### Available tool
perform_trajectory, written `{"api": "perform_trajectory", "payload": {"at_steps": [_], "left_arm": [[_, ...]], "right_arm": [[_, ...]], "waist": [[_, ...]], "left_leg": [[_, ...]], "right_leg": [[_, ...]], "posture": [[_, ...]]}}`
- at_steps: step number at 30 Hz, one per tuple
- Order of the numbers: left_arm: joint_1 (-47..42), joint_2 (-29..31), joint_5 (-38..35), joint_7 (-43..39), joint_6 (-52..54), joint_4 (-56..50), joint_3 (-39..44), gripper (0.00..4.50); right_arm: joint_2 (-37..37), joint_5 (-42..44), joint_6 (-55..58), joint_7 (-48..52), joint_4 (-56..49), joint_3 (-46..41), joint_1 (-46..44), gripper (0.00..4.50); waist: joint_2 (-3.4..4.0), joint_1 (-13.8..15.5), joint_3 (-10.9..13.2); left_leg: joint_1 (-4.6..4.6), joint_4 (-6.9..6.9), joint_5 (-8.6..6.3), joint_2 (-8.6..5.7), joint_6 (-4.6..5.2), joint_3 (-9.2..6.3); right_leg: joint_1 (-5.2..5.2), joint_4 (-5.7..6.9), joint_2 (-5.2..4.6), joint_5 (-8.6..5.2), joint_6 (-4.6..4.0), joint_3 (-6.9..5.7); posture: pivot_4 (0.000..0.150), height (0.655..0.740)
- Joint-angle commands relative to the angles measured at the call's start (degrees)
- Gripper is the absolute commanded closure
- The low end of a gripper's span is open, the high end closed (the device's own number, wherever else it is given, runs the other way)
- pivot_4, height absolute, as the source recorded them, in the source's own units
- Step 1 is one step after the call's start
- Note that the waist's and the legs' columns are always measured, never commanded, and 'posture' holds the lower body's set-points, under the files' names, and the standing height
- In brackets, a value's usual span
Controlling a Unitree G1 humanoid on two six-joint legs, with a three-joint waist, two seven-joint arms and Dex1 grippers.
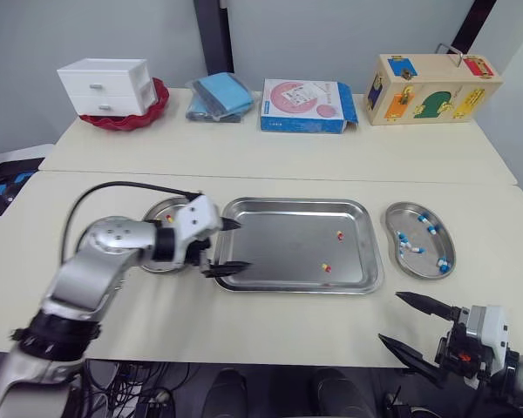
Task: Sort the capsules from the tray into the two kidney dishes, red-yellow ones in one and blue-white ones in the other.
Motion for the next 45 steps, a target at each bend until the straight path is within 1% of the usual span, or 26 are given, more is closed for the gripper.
{"api": "perform_trajectory", "payload": {"at_steps": [1,5,7,10,12,15,21,28,32,36,39,45], "left_arm": [[-5.3,-4.1,3.7,-2.7,-6.6,5.6,-4.8,0.04],[-12.2,-11.3,7.8,-4.9,-14.3,17.1,-9.2,0.04],[-14.7,-13.9,9.4,-6.4,-17.8,22.7,-10.6,0.04],[-17.2,-16.7,10.8,-8.1,-20.9,27.9,-11.6,0.04],[-18.6,-18.8,11.8,-9.2,-23.0,31.1,-12.3,0.42],[-20.0,-20.9,13.5,-10.8,-25.7,34.9,-13.4,1.25],[-22.4,-25.2,15.7,-12.1,-28.3,40.7,-13.9,1.25],[-25.4,-29.8,18.9,-11.4,-32.9,49.7,-14.1,1.25],[-27.8,-32.9,21.4,-9.8,-33.9,56.1,-14.7,1.25],[-29.1,-34.7,23.1,-8.6,-35.8,60.0,-14.3,1.25],[-29.7,-35.3,24.0,-8.5,-36.3,61.7,-14.4,1.81],[-30.3,-34.8,25.8,-9.0,-36.7,62.9,-14.8,3.82]], "right_arm": [[0.4,-0.3,-0.6,-2.5,-3.6,0.9,0.7,0.0],[1.3,-0.8,0.1,-6.6,-6.1,2.2,1.5,0.0],[1.8,-1.0,0.6,-8.7,-7.5,3.0,1.8,0.0],[2.2,-1.3,0.8,-10.6,-8.4,3.6,2.3,0.0],[2.5,-1.8,0.4,-11.3,-8.2,4.0,2.9,0.0],[3.0,-2.3,0.0,-12.4,-8.4,4.7,3.5,0.0],[3.4,-2.8,-1.1,-13.8,-8.6,5.6,5.0,0.0],[4.1,-3.6,-2.6,-14.9,-8.6,6.7,6.3,0.0],[4.8,-4.3,-3.3,-15.7,-9.0,7.3,7.4,0.0],[5.1,-4.7,-4.2,-16.1,-9.1,7.8,8.5,0.0],[5.2,-4.9,-5.0,-16.3,-8.9,7.9,9.2,0.0],[5.2,-5.1,-5.7,-16.8,-9.0,8.2,10.0,0.0]], "waist": [[0.02,0.0,0.0],[0.04,0.1,0.0],[0.04,0.0,0.0],[0.05,-0.2,0.0],[0.05,-0.1,0.0],[0.04,-0.1,0.0],[0.05,-0.1,0.0],[0.04,-0.1,0.0],[0.04,-0.1,0.0],[0.04,-0.1,0.0],[0.04,-0.1,0.0],[0.04,-0.1,0.0]], "left_leg": [[0.0,0.01,0.0,0.01,0.0,0.0],[-0.04,0.26,0.0,-0.04,0.01,-0.07],[-0.09,0.37,-0.01,-0.06,0.02,-0.11],[-0.08,0.39,-0.01,-0.06,0.02,-0.12],[-0.08,0.4,-0.01,-0.06,0.02,-0.11],[-0.09,0.43,-0.01,-0.06,0.02,-0.14],[-0.12,0.47,-0.01,-0.07,0.02,-0.15],[-0.13,0.48,-0.01,-0.09,0.03,-0.17],[-0.12,0.48,-0.01,-0.09,0.03,-0.17],[-0.15,0.49,-0.01,-0.11,0.03,-0.18],[-0.14,0.48,-0.01,-0.1,0.03,-0.19],[-0.11,0.49,-0.01,-0.1,0.03,-0.19]], "right_leg": [[0.0,0.01,0.01,0.0,0.0,0.0],[0.06,0.09,0.01,0.0,0.0,-0.02],[0.06,0.15,0.02,0.0,0.0,-0.05],[0.04,0.23,0.03,0.0,0.0,-0.04],[0.04,0.25,0.04,0.0,0.0,-0.02],[0.05,0.26,0.04,0.0,0.0,-0.04],[0.05,0.26,0.04,0.0,0.01,-0.04],[0.04,0.27,0.04,0.0,0.01,-0.05],[0.04,0.28,0.05,0.0,0.01,-0.05],[0.04,0.27,0.04,-0.01,0.02,-0.05],[0.05,0.28,0.04,-0.01,0.02,-0.05],[0.07,0.28,0.05,-0.01,0.02,-0.05]], "posture": [[0.15,0.74],[0.15,0.74],[0.15,0.74],[0.15,0.74],[0.15,0.74],[0.15,0.74],[0.15,0.74],[0.15,0.74],[0.15,0.74],[0.15,0.74],[0.15,0.74],[0.15,0.74]]}}
